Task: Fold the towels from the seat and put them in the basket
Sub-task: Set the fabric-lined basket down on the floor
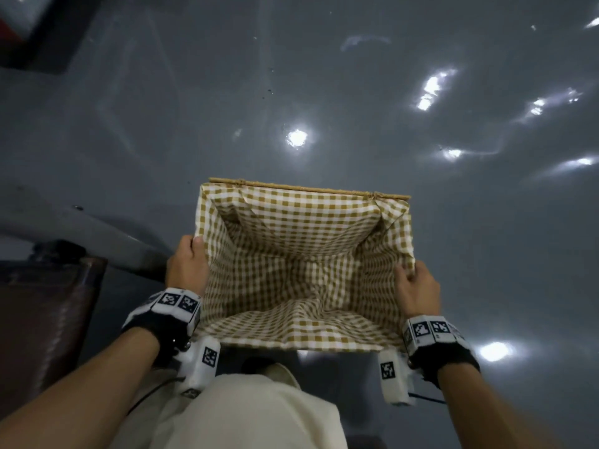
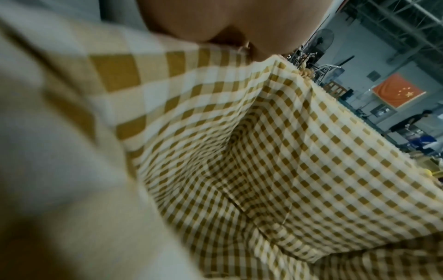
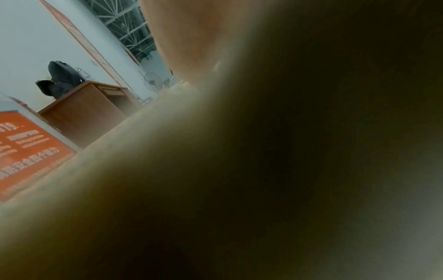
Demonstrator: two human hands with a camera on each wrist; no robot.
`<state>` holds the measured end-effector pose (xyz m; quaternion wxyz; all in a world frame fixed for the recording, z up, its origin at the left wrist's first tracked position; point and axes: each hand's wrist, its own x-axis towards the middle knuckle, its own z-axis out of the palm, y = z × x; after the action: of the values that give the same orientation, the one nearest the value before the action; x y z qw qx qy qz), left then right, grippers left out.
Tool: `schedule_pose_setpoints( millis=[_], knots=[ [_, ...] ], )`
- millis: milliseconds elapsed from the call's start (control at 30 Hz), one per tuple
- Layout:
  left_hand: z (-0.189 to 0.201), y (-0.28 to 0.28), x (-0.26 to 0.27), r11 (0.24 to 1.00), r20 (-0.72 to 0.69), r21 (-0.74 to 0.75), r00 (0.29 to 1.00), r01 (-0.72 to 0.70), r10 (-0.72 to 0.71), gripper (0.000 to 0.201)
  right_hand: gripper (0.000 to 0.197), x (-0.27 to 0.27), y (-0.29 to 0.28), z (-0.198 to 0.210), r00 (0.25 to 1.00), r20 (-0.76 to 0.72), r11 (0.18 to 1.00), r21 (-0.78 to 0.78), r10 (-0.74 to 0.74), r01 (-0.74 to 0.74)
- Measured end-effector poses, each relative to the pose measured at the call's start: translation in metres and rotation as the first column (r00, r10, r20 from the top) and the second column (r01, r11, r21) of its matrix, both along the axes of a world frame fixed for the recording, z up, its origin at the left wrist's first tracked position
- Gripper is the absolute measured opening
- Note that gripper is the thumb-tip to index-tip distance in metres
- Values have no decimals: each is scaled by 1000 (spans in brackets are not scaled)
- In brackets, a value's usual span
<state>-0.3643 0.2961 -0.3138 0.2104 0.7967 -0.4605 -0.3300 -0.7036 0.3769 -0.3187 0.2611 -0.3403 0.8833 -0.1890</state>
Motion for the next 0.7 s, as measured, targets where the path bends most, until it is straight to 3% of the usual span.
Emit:
schedule_pose_setpoints(
  millis=[167,233,300,467,600,700],
  knots=[
    [27,-6,7,987,32,129,994,97,-102,39,39,7,-1,35,984,-126,986,131,123,-106],
    [56,-1,14,987,-32,104,993,120,-117,39,42,23,-7,69,972,-154,981,104,176,-161],
    [95,5,25,986,-84,37,984,162,-158,30,34,50,-18,110,930,-154,942,91,334,-323],
    [226,37,85,971,-83,-216,989,105,-125,18,21,164,-45,231,723,-97,728,46,684,-684],
    [317,81,152,972,-98,-233,995,3,-26,14,20,271,-49,323,484,-16,485,39,875,-874],
    [351,116,202,966,-95,-228,990,-124,105,12,17,346,-51,359,278,5,278,9,961,-961]
  ],
)
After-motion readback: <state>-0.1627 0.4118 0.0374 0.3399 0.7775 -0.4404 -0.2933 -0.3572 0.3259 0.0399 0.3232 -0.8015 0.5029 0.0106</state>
